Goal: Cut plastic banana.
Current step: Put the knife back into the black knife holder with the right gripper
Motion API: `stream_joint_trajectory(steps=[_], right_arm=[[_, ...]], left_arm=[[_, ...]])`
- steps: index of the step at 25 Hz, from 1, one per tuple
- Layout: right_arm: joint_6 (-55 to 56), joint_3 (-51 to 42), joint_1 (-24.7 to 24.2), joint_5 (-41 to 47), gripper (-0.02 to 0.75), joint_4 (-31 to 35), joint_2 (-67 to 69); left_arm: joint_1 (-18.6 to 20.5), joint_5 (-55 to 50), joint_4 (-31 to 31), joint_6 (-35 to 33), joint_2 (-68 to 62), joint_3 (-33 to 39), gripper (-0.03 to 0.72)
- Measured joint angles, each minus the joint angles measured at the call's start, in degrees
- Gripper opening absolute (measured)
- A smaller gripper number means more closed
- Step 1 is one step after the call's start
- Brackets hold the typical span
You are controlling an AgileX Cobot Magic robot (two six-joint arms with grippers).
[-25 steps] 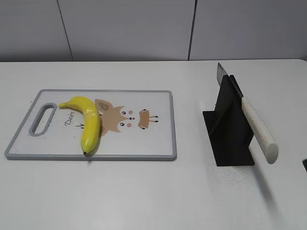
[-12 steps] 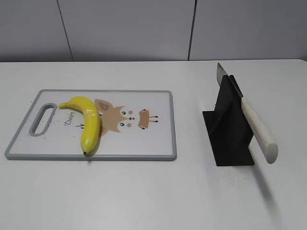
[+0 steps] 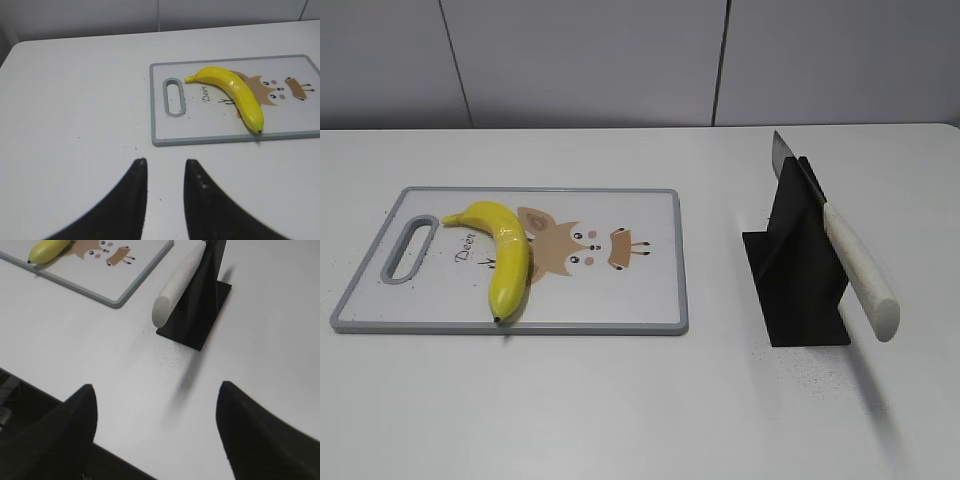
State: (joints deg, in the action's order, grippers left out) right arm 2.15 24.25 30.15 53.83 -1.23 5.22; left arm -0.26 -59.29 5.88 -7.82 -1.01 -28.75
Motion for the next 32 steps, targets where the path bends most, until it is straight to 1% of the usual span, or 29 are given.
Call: stream_joint_trajectory(steps=[5, 14, 16, 19, 25, 29, 32], right_arm=[[0.00, 0.00, 0.00, 0.05, 0.576, 0.13, -5.16], [0.03, 0.00, 0.00, -0.03, 0.575, 1.83, -5.52], [0.03, 0.00, -0.61, -0.03, 0.575, 2.07, -5.52], [0.03, 0.00, -4.19, -0.03, 0.575, 2.33, -5.52], [0.08, 0.00, -16.18, -0.03, 0.574, 2.44, -5.52], [0.08, 0.00, -23.21, -0.03, 0.574, 2.44, -5.52], [0.08, 0.00, -26.25, -0.03, 0.574, 2.44, -5.52]], left_arm=[[0.00, 0.00, 0.00, 0.00, 0.00, 0.00, 0.241], [0.00, 0.00, 0.09, 0.00, 0.06, 0.00, 0.241], [0.00, 0.00, 0.09, 0.00, 0.06, 0.00, 0.241], [0.00, 0.00, 0.09, 0.00, 0.06, 0.00, 0.241], [0.00, 0.00, 0.09, 0.00, 0.06, 0.00, 0.241], [0.00, 0.00, 0.09, 0.00, 0.06, 0.00, 0.241], [0.00, 0.00, 0.09, 0.00, 0.06, 0.00, 0.241]])
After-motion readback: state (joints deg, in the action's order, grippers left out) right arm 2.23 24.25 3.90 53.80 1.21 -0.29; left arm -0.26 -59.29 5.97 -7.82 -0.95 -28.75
